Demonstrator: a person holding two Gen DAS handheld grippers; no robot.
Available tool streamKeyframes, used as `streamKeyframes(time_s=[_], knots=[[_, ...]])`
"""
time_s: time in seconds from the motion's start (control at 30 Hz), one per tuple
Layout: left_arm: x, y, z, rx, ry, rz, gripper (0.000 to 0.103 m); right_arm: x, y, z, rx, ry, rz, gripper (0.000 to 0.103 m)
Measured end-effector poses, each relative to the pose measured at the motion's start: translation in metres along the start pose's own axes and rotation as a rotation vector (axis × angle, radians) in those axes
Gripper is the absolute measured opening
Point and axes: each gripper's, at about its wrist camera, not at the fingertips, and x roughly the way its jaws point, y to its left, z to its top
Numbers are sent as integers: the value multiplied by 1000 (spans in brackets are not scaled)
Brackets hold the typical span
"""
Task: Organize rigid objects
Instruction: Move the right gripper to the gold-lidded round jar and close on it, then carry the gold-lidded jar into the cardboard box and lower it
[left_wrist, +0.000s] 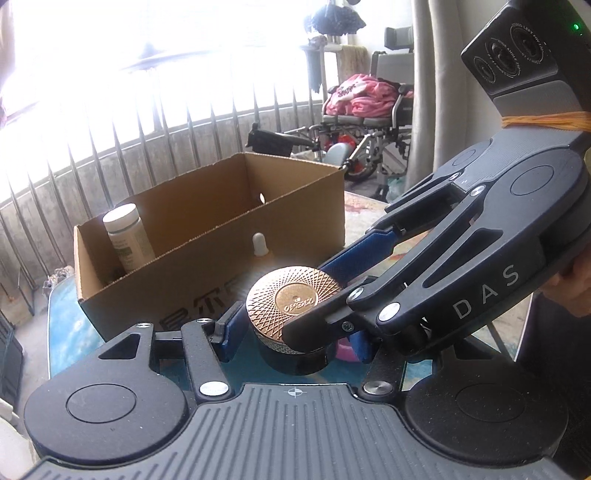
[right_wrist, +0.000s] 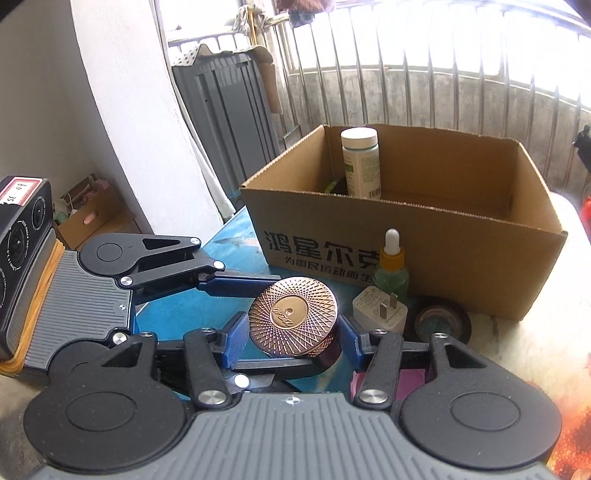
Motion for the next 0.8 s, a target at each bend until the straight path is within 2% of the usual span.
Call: streamKeyframes(time_s=[0.2, 0.37, 0.47, 0.6, 0.8], knots=[[-10, 3, 24, 20, -49, 11, 56, -22, 5, 18, -38, -70, -18, 56], [1, 14, 45, 4, -50, -5, 56, -25, -3, 36, -30, -108, -32, 56], [9, 22, 62, 29, -58, 4, 56, -25, -11, 51, -29, -119, -40, 56], [32, 37, 89, 67, -37, 28, 56, -17, -25, 83, -65, -106, -46, 55], [82, 78, 126, 27, 37, 26, 56, 12, -65, 138, 5, -72, -29, 54]])
